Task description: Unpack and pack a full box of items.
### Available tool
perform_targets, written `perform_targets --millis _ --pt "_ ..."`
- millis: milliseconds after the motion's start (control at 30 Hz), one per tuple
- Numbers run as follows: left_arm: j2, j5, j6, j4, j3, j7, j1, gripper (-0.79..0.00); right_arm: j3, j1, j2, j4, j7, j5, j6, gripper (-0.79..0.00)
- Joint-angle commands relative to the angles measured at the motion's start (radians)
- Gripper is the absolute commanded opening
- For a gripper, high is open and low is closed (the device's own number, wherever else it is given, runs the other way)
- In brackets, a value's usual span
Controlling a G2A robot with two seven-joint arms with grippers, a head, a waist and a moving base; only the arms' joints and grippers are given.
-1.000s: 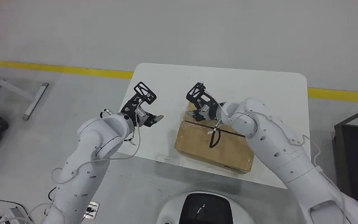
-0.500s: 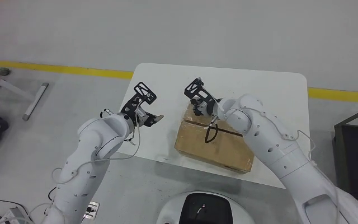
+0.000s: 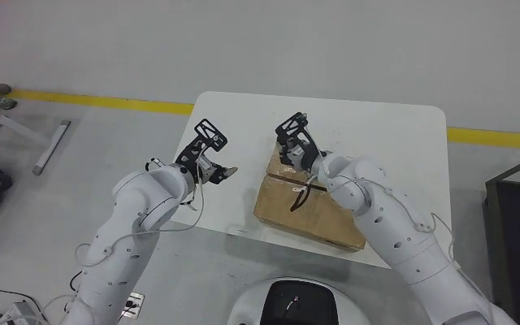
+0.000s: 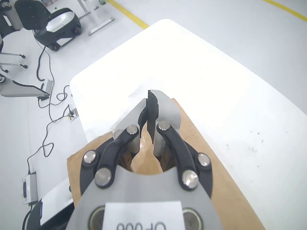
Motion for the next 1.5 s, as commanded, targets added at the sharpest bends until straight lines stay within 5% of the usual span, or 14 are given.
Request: perform_targets --millis 0,267,433,533,600,1100,1300,1333,1367,1400,1467 --pt "0.0 0.0 0.0 0.0 0.0 0.0 0.0 0.0 0.011 -0.027 0.004 -0.027 -0.021 -0.012 0.009 -0.785" --pt "0.0 0.0 0.0 0.0 0.0 0.0 0.0 0.0 0.059 -0.126 0.016 -0.107 -0.095 -0.046 0.075 -0.785" --pt "0.0 0.0 0.0 0.0 0.0 0.0 0.0 0.0 0.078 -0.16 0.021 -0.138 -0.088 -0.053 0.063 -0.557" --pt "0.0 0.0 0.0 0.0 0.0 0.0 0.0 0.0 0.092 -0.177 0.024 -0.158 -0.092 -0.063 0.067 -0.557" --pt "0.0 0.0 0.0 0.0 0.0 0.0 0.0 0.0 0.101 -0.19 0.027 -0.178 -0.085 -0.078 0.068 -0.474" --pt "0.0 0.0 0.0 0.0 0.0 0.0 0.0 0.0 0.314 -0.446 0.098 -0.477 0.019 -0.189 0.102 -0.446" --pt "0.0 0.0 0.0 0.0 0.0 0.0 0.0 0.0 0.401 -0.54 0.126 -0.599 0.061 -0.255 0.065 -0.474" --pt "0.0 0.0 0.0 0.0 0.0 0.0 0.0 0.0 0.412 -0.55 0.13 -0.612 0.069 -0.272 0.05 -0.536" --pt "0.0 0.0 0.0 0.0 0.0 0.0 0.0 0.0 0.425 -0.56 0.134 -0.623 0.075 -0.29 0.039 -0.705" --pt "0.0 0.0 0.0 0.0 0.0 0.0 0.0 0.0 0.436 -0.571 0.138 -0.632 0.075 -0.301 0.03 -0.785" --pt "-0.001 -0.001 0.004 -0.002 0.003 0.016 0.005 0.0 0.459 -0.593 0.146 -0.636 0.07 -0.333 0.004 -0.785"
